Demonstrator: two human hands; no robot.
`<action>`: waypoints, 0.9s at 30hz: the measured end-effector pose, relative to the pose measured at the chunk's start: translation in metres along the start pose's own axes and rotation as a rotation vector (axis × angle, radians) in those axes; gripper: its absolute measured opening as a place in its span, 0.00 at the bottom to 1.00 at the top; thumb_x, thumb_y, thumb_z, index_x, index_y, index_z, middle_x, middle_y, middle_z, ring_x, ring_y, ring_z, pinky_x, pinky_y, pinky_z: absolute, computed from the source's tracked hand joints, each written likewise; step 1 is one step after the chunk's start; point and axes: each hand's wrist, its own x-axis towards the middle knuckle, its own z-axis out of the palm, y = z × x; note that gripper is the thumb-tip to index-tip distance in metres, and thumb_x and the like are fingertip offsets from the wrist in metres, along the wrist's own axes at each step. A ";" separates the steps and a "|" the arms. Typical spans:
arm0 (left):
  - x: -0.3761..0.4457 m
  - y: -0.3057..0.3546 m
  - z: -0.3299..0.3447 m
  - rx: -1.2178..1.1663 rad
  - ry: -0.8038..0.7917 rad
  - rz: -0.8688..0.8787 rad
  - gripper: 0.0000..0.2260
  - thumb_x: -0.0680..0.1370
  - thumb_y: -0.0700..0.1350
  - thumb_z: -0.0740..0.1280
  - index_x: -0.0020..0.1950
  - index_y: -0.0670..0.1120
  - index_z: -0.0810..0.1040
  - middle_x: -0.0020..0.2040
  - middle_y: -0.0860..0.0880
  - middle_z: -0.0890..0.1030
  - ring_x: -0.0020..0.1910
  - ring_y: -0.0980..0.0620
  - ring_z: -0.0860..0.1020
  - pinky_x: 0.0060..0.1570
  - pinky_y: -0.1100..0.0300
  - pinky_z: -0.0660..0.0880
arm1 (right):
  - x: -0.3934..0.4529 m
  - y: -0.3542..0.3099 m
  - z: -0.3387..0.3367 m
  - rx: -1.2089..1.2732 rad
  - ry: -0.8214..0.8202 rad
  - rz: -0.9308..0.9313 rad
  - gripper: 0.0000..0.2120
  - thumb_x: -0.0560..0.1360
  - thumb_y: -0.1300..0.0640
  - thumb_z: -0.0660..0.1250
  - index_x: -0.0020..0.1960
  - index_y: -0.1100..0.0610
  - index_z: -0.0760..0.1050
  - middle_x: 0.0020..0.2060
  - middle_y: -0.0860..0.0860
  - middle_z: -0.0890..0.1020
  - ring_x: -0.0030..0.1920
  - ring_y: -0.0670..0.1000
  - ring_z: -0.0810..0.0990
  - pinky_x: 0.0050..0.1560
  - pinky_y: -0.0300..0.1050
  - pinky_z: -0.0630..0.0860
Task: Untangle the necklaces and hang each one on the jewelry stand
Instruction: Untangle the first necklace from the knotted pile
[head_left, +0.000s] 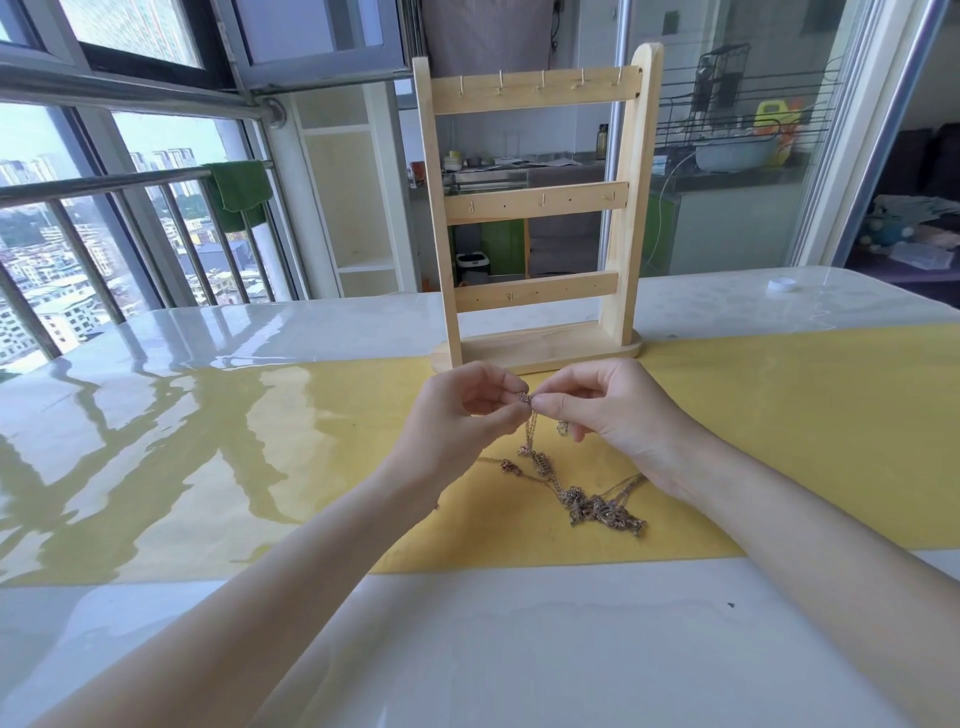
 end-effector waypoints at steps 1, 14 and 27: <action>0.000 0.000 -0.001 -0.060 -0.016 -0.036 0.07 0.74 0.34 0.69 0.42 0.45 0.78 0.33 0.54 0.79 0.33 0.59 0.76 0.38 0.68 0.74 | 0.000 0.000 0.000 0.018 -0.014 0.005 0.05 0.71 0.57 0.72 0.45 0.59 0.82 0.25 0.42 0.76 0.33 0.48 0.70 0.47 0.42 0.71; 0.001 0.003 -0.008 -0.516 -0.161 -0.270 0.02 0.75 0.39 0.67 0.43 0.43 0.79 0.37 0.49 0.80 0.35 0.57 0.78 0.39 0.66 0.78 | 0.001 -0.002 -0.004 0.145 -0.078 -0.035 0.00 0.72 0.60 0.71 0.42 0.57 0.80 0.37 0.53 0.77 0.35 0.50 0.71 0.45 0.46 0.72; -0.001 0.007 -0.004 -0.232 -0.169 -0.132 0.05 0.76 0.34 0.67 0.41 0.42 0.78 0.35 0.49 0.79 0.35 0.56 0.78 0.39 0.64 0.78 | -0.001 0.000 -0.007 0.216 -0.224 0.009 0.03 0.74 0.65 0.67 0.46 0.65 0.77 0.37 0.54 0.79 0.34 0.44 0.77 0.38 0.38 0.75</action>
